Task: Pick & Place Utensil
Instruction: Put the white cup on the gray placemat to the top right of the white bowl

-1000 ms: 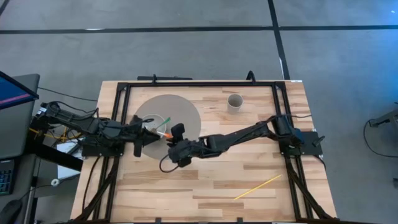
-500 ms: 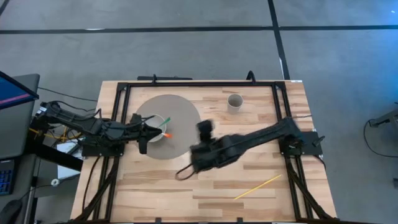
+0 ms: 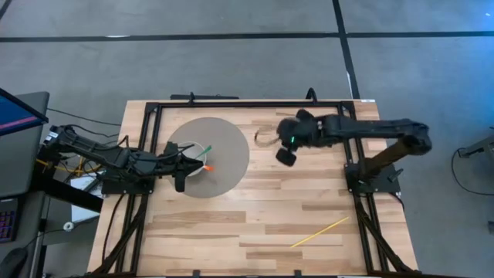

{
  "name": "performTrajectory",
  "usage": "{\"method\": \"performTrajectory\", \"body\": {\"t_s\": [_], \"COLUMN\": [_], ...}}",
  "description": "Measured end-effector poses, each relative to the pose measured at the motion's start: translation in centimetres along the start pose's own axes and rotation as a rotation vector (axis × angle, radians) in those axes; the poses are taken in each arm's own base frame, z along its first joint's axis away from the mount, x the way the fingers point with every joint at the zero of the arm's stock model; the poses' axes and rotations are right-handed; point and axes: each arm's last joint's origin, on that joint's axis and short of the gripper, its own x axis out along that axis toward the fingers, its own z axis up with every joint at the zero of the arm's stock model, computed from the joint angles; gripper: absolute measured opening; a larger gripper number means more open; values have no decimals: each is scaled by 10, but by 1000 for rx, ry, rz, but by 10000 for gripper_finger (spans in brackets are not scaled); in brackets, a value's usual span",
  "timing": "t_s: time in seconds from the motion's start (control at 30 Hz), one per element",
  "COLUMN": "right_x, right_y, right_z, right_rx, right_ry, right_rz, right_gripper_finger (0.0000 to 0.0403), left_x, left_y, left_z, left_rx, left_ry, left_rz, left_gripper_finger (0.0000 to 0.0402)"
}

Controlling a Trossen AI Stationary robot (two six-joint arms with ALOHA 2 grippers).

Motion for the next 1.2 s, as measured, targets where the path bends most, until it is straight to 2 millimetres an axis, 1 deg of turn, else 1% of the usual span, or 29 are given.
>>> {"method": "performTrajectory", "body": {"t_s": [0.13,0.27,0.4,0.53,0.67,0.83,1.03,1.13,1.2], "right_x": [38,64,87,104,112,112,114,115,117], "right_y": [-31,-51,-61,-57,-50,-50,-51,-51,-50], "right_z": [-20,-33,-35,-36,-36,-34,-36,-36,-36], "right_rx": [93,134,221,227,225,259,255,253,253], "right_ry": [-11,40,96,136,146,133,151,156,158], "right_rz": [59,-5,-35,3,11,11,-5,-15,-17], "right_gripper_finger": [81,81,81,82,82,82,81,70,54], "left_x": [0,0,1,3,3,3,3,3,3], "left_y": [0,0,-1,-1,-1,-2,-2,-2,-2], "left_z": [0,1,1,0,-1,0,0,0,0], "left_rx": [-3,-4,-6,-3,0,-3,-5,-5,-5], "left_ry": [-4,-9,-17,-11,-8,-12,-15,-15,-15], "left_rz": [-2,2,8,12,14,12,9,9,9], "left_gripper_finger": [42,42,42,42,42,42,42,42,41]}}
